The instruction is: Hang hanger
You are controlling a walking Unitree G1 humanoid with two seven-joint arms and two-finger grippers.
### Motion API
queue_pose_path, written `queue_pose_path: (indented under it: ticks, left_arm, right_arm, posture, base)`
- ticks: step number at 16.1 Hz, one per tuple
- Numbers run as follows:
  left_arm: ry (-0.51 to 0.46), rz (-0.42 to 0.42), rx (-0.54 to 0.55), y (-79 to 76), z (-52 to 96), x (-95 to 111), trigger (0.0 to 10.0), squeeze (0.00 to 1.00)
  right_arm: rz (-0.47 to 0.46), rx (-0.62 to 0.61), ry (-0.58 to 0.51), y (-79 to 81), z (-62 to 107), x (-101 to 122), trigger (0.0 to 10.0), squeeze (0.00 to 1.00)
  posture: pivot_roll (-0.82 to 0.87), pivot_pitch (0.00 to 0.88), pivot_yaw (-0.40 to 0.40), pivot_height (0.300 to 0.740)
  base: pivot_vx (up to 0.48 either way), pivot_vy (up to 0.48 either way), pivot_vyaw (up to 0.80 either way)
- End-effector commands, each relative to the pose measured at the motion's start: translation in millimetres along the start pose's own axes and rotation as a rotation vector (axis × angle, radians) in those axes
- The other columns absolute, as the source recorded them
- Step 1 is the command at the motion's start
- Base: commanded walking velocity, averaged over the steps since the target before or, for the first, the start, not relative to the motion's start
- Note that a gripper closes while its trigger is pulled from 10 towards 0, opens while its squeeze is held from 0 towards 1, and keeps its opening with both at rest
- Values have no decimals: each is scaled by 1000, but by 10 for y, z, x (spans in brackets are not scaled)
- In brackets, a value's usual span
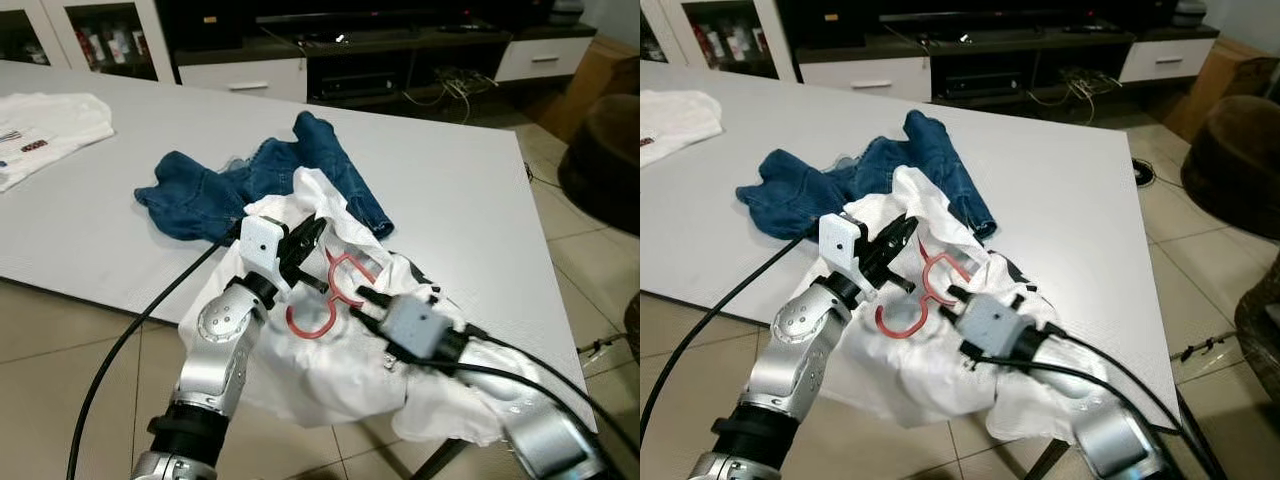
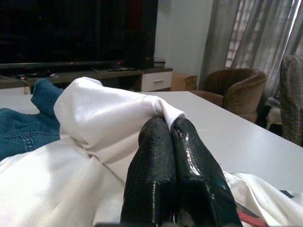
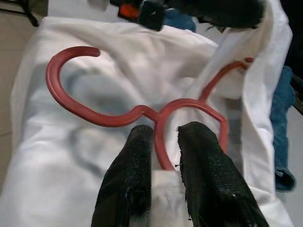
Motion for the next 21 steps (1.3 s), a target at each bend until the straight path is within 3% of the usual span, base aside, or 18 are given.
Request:
queue_pose_path:
  ticks: [1, 6, 12, 21]
  left_arm:
    - [-13, -16, -5, -1, -13, 38, 0, 0]
    - [-12, -15, 3, 0, 2, 34, 0, 0]
    - [-16, -9, 2, -16, -9, 36, 0, 0]
    - [-14, -11, -3, -16, -8, 38, 0, 0]
  right_arm:
    - [18, 4, 26, -5, -37, -65, 10000, 0]
    - [43, 23, 51, 10, -117, -120, 10000, 0]
    - [189, -131, 109, -176, -274, -131, 10000, 0]
    - [233, -7, 132, 20, -312, -90, 10000, 0]
  posture:
    - [9, 44, 8, 740]
    - [14, 46, 1, 740]
    - [12, 47, 0, 740]
    - [13, 48, 7, 740]
  base:
    - [0, 0, 0]
    - [0, 0, 0]
    - [0, 0, 0]
    - [0, 0, 0]
Point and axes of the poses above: a point about 5 cm out from each wrist's last joint towards the gripper, its own z axis pointing back from the gripper into the wrist, its own x axis along the axis of the wrist's last joint, y = z × x, the point moved 1 cm from there along -z, pointing out of the wrist towards the gripper, and after that the axes turned 6 degrees about -z, right-handed, at the moved point
